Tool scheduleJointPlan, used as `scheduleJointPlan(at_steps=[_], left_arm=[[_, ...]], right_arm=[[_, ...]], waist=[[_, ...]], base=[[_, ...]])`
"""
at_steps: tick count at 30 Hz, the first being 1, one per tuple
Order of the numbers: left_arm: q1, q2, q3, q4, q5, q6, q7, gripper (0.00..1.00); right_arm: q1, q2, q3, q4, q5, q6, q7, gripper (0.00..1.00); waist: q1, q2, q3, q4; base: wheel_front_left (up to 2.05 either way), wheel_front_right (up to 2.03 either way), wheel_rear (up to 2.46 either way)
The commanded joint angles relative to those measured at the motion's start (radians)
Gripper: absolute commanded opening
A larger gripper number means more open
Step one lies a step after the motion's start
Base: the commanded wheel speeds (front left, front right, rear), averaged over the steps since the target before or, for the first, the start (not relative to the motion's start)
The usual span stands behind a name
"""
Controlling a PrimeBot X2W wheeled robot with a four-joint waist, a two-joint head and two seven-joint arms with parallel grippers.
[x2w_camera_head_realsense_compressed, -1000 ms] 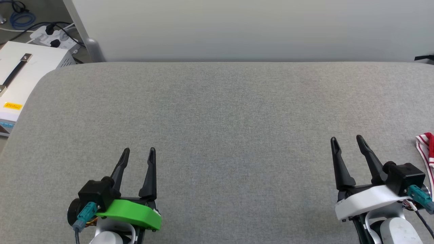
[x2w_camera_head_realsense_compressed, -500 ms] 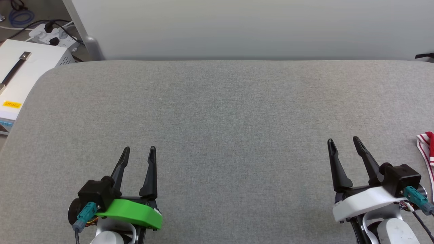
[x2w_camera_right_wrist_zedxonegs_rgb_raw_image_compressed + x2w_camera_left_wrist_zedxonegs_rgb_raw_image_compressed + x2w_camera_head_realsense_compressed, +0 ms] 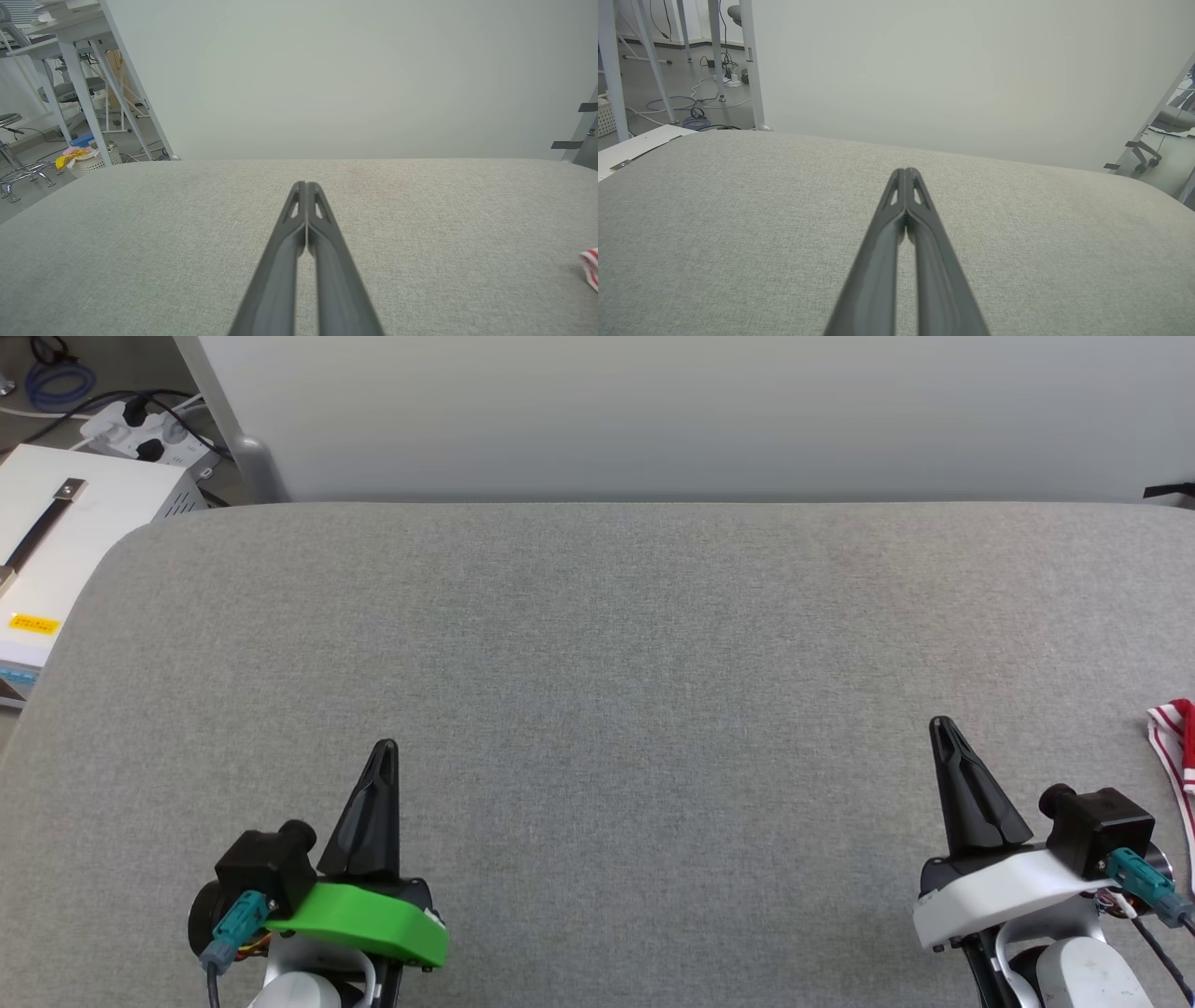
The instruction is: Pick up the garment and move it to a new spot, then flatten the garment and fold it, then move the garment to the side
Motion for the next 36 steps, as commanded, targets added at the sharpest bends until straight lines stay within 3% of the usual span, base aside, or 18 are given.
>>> scheduleJointPlan(at_steps=[1, 36], left_arm=[[0.002, -0.001, 0.002, -0.005, 0.011, 0.005, 0.009, 0.0], [0.013, -0.006, 0.016, -0.039, 0.082, 0.04, 0.079, 0.0]], right_arm=[[0.003, 0.002, -0.003, -0.004, -0.01, 0.0, 0.004, 0.0], [0.02, 0.016, -0.023, -0.03, -0.076, 0.0, 0.063, 0.0]], waist=[[0.0001, 0.0, -0.001, 0.0], [0.0001, 0.0, -0.023, -0.007]], base=[[0.0, 0.0, 0.0], [0.0, 0.0, 0.0]])
